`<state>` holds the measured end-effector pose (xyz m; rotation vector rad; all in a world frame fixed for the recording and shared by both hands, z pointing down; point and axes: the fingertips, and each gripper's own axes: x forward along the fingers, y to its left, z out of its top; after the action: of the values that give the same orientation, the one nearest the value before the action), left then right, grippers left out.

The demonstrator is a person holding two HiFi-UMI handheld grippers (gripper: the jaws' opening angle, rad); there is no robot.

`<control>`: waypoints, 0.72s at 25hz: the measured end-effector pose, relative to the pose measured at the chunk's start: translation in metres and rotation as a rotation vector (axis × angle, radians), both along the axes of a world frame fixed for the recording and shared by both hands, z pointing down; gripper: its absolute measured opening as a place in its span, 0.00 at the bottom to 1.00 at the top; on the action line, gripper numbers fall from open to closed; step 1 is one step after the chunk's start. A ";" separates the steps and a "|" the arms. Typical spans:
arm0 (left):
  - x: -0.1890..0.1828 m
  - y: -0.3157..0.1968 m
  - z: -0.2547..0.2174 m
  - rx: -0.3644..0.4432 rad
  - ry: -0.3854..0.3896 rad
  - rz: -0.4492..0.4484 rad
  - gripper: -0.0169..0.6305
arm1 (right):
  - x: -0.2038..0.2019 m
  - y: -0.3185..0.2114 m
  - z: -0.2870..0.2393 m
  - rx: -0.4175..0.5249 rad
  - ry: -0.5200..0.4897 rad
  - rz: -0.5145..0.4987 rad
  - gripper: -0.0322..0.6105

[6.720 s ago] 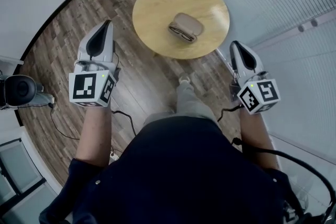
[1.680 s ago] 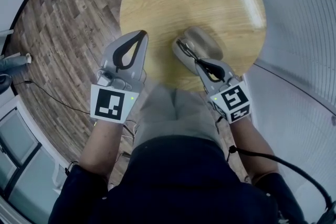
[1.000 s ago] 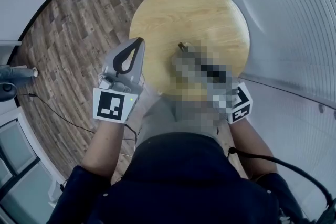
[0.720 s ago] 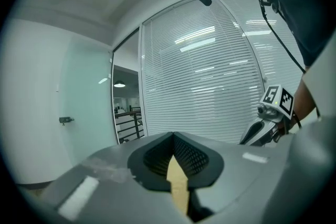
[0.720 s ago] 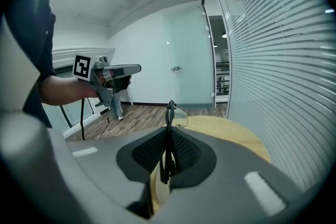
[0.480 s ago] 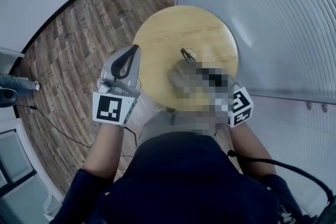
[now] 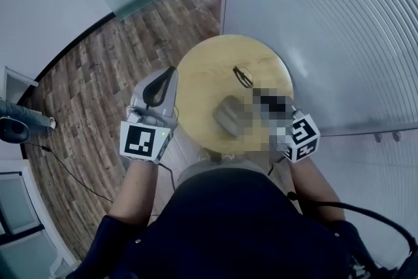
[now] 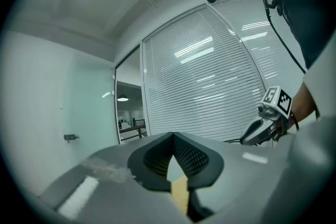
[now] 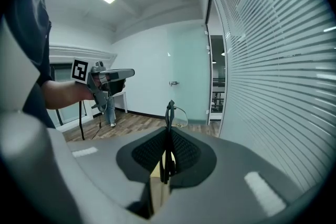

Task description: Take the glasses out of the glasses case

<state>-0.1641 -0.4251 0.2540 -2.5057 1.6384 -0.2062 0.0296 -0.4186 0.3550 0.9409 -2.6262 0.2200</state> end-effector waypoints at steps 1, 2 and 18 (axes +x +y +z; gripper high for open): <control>0.000 -0.003 -0.004 0.012 -0.002 -0.001 0.03 | 0.002 -0.004 -0.004 0.012 -0.006 0.005 0.10; 0.002 -0.003 -0.007 0.026 -0.002 0.001 0.03 | 0.005 -0.006 -0.007 0.023 -0.012 0.010 0.10; 0.005 -0.012 -0.113 0.225 0.018 0.033 0.03 | 0.030 -0.027 -0.107 0.193 -0.086 0.090 0.11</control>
<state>-0.1594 -0.4374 0.1409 -2.3696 1.5309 0.0052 0.0599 -0.4460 0.2477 1.1377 -2.7235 0.0286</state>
